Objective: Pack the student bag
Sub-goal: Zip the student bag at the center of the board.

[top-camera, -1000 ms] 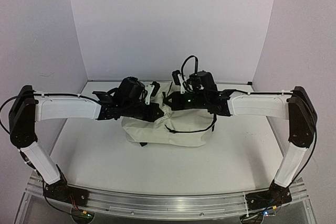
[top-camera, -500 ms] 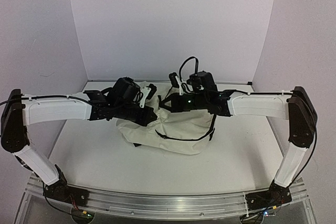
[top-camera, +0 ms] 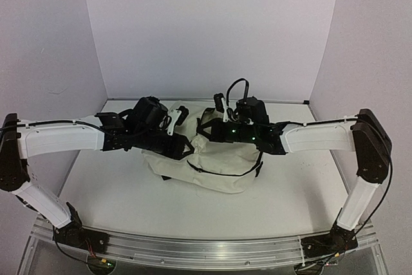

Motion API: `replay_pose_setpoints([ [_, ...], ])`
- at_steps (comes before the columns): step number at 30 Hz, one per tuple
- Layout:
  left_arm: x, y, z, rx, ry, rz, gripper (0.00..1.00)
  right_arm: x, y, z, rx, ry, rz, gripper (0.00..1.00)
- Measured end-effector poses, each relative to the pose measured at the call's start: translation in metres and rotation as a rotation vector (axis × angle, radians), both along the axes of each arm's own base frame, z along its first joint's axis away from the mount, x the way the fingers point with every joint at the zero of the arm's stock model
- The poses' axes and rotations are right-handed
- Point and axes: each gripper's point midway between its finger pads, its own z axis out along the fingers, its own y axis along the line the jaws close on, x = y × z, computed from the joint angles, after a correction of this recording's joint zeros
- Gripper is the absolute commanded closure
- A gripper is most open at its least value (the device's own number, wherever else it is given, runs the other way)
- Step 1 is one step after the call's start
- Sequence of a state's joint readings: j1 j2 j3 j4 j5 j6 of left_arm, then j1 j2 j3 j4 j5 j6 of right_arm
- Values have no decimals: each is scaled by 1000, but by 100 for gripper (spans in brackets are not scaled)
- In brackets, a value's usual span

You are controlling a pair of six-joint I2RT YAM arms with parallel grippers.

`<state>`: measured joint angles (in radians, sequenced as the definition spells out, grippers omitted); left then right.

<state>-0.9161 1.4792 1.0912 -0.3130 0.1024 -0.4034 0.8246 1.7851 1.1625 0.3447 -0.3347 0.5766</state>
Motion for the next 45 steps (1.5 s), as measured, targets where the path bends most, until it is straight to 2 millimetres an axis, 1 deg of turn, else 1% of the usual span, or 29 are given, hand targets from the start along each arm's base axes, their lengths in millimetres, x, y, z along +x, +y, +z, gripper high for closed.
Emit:
replay_pose_setpoints([
  [2, -2, -1, -1, 2, 2, -3, 55, 1, 0, 3, 9, -4, -7, 100],
  [6, -4, -3, -3, 15, -5, -7, 55, 1, 0, 4, 16, -3, -11, 100],
  [9, -2, -4, -10, 35, -6, -4, 57, 2, 0, 4, 16, -3, -11, 100],
  [13, 6, -8, -18, 60, -13, 11, 61, 2, 0, 5, 16, -4, -11, 100],
  [17, 15, -15, -17, 53, -31, 23, 67, 2, 0, 6, 17, -6, -14, 100],
  [20, 19, -16, -17, 55, -45, 40, 70, 2, 0, 6, 19, -2, -16, 100],
  [23, 20, -17, -16, 55, -58, 46, 78, 2, 0, 6, 21, -1, -17, 100],
  [28, 21, -19, -14, 46, -62, 45, 98, 2, 0, 7, 24, -5, -19, 100],
  [29, 21, -19, -16, 49, -63, 46, 100, 2, 0, 7, 22, -7, -23, 100],
  [31, 23, -21, -18, 53, -56, 47, 100, 1, -1, 6, -3, -22, -43, 100],
  [34, 24, -23, -19, 57, -51, 47, 100, 2, -8, 7, -55, -53, -86, 100],
  [38, 21, -25, -18, 47, -41, 29, 100, 4, -12, 9, -114, -91, -115, 100],
  [44, 18, -25, -18, 38, -19, -1, 100, 18, -18, 17, -160, -126, -136, 100],
  [45, 17, -24, -18, 39, -15, -6, 100, 23, -20, 19, -165, -131, -139, 100],
])
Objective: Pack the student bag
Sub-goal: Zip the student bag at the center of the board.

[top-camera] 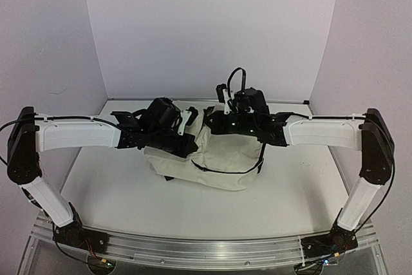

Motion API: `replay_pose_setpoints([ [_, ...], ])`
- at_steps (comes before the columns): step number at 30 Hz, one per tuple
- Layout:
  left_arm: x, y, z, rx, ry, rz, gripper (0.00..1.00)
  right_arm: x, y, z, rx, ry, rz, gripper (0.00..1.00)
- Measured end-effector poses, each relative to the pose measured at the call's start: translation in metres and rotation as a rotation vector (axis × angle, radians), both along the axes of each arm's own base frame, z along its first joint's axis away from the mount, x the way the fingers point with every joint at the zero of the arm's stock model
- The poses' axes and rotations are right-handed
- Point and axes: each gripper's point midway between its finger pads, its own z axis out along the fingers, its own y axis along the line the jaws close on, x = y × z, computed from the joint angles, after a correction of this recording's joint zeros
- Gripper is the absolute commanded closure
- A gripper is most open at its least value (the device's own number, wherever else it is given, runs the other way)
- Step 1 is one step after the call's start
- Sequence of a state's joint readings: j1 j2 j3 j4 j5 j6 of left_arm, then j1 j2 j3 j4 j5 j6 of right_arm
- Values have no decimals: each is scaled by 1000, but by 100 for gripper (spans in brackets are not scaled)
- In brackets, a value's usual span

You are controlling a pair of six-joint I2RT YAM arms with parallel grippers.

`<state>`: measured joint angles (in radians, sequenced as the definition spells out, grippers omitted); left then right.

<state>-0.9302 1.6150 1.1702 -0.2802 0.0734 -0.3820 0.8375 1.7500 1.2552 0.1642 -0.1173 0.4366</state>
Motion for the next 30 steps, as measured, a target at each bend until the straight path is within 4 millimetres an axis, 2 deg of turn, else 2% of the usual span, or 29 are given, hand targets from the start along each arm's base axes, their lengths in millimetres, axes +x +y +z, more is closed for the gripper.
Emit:
replay_pose_setpoints([
  [6, -7, 7, -1, 14, 13, -12, 100, 23, -4, 1, -1, -4, -9, 100],
  [15, -24, 32, -10, 68, 62, 4, 100, 52, -14, -6, 42, 28, -20, 100],
  [18, -28, 39, -11, 81, 74, 11, 100, 55, -15, -6, 54, 37, -18, 100],
  [23, -33, 49, -4, 93, 76, 24, 86, 50, -10, -3, 76, 46, 25, 100],
  [24, -33, 50, -3, 95, 76, 24, 76, 49, -10, -3, 80, 47, 29, 100],
  [25, -32, 49, 16, 92, 64, 22, 59, 50, -9, 1, 100, 48, 44, 100],
  [28, -22, 40, 42, 62, 37, 9, 53, 49, -9, 0, 107, 54, 52, 100],
  [30, 0, 25, 72, 2, -24, 11, 53, 48, -8, -1, 110, 59, 57, 100],
])
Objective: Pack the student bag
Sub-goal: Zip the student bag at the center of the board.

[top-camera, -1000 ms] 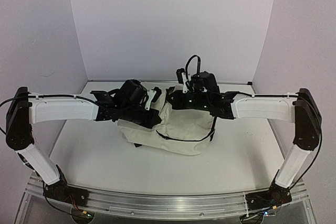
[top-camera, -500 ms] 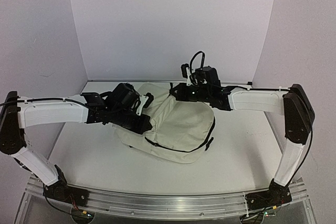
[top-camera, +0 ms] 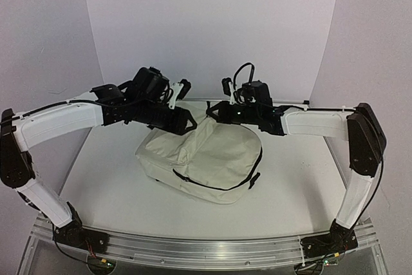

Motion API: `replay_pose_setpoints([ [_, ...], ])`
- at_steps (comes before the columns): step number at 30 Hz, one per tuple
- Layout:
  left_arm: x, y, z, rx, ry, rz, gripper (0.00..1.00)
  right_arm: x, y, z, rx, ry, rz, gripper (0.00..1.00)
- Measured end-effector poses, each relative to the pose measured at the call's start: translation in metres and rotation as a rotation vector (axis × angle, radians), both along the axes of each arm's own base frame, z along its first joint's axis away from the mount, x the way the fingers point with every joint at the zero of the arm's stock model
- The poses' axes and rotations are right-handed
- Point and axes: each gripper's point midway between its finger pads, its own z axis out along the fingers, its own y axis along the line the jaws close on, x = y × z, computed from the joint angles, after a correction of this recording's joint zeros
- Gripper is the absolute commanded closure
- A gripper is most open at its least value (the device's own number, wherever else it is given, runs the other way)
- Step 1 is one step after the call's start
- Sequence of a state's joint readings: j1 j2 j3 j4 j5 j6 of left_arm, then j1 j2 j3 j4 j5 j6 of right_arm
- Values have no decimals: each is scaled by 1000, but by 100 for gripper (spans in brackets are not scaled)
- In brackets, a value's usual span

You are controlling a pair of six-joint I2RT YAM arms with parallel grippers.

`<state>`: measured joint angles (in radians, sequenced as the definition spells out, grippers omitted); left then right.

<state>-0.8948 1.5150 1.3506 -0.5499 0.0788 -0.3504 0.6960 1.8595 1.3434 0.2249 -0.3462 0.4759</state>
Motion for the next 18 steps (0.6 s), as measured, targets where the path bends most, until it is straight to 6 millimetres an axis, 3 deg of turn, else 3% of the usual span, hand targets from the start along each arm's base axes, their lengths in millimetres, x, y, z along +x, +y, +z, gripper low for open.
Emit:
replay_pose_setpoints([
  [2, 18, -8, 20, -44, -55, 3, 53, -1, 1, 0, 3, 2, 4, 100],
  [5, 40, -15, 25, -56, -88, 9, 54, -2, 1, 0, 8, 4, 7, 100],
  [9, 60, -26, 0, -19, -73, -1, 54, -2, 1, 0, 10, 7, 8, 100],
  [14, 64, -36, -31, 23, -37, -36, 54, -2, 1, -1, 11, 9, 7, 100],
  [18, 66, -39, -36, 33, -41, -54, 83, -2, 1, -1, 12, 8, 7, 100],
])
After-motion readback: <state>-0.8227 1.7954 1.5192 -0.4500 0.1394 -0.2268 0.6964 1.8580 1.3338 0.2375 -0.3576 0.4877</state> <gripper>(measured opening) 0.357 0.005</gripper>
